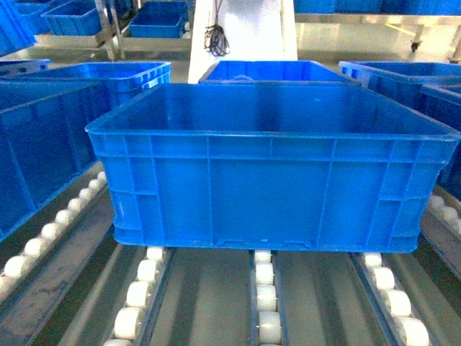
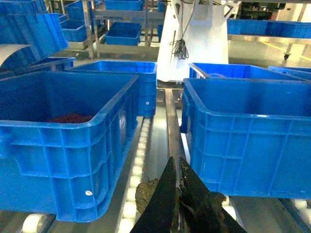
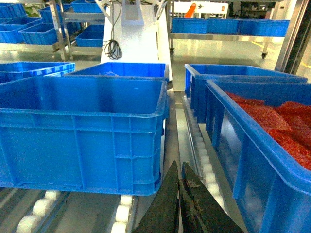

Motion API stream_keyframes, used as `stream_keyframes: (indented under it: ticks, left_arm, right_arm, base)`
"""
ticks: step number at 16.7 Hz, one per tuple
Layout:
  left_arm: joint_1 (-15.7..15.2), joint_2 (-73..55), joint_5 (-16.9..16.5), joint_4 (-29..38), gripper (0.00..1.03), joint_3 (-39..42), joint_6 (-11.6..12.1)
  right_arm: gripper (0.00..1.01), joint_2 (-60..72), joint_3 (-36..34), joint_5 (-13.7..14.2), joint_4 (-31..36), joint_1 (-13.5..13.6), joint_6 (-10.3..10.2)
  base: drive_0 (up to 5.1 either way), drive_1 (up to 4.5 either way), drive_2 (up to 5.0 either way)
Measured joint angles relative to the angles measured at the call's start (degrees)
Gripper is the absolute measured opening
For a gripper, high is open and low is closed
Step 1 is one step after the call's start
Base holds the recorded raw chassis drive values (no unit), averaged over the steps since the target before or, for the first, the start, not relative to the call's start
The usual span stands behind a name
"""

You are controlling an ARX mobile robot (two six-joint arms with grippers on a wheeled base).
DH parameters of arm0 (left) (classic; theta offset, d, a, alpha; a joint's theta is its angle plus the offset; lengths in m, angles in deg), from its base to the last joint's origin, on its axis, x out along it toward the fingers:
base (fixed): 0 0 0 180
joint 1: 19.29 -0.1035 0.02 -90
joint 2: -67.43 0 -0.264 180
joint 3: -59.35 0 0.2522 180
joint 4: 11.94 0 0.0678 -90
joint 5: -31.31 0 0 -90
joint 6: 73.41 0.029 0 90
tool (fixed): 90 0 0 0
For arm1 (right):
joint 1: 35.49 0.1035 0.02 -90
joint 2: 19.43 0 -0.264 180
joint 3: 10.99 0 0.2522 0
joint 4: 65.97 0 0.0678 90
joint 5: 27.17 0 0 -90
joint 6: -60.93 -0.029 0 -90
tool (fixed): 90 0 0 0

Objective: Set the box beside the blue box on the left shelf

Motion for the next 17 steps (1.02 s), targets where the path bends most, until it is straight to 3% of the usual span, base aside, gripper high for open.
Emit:
stream_keyframes:
  ticks: [2,4,17]
  left_arm:
    - [0.0,4.72,-0.02,-7.34,0.02,-0.02,0.0]
    - [0.0,7.98,0.09,-11.08,0.02,-0.02,0.02]
    - [0.0,9.46,0.0,-10.29,0.02,-0.02,0.2]
  right_arm:
    - [0.02,-5.09,0.02,-0.17,-8.15,0.0,0.02]
    - [0.02,-7.8,0.02,-0.02,-10.78,0.02,0.0]
    - [0.02,-9.73,0.02,-0.04,-10.32,0.26,0.0]
  base:
    - [0.0,0.0,0.0]
    - [0.0,0.0,0.0]
    - [0.0,0.0,0.0]
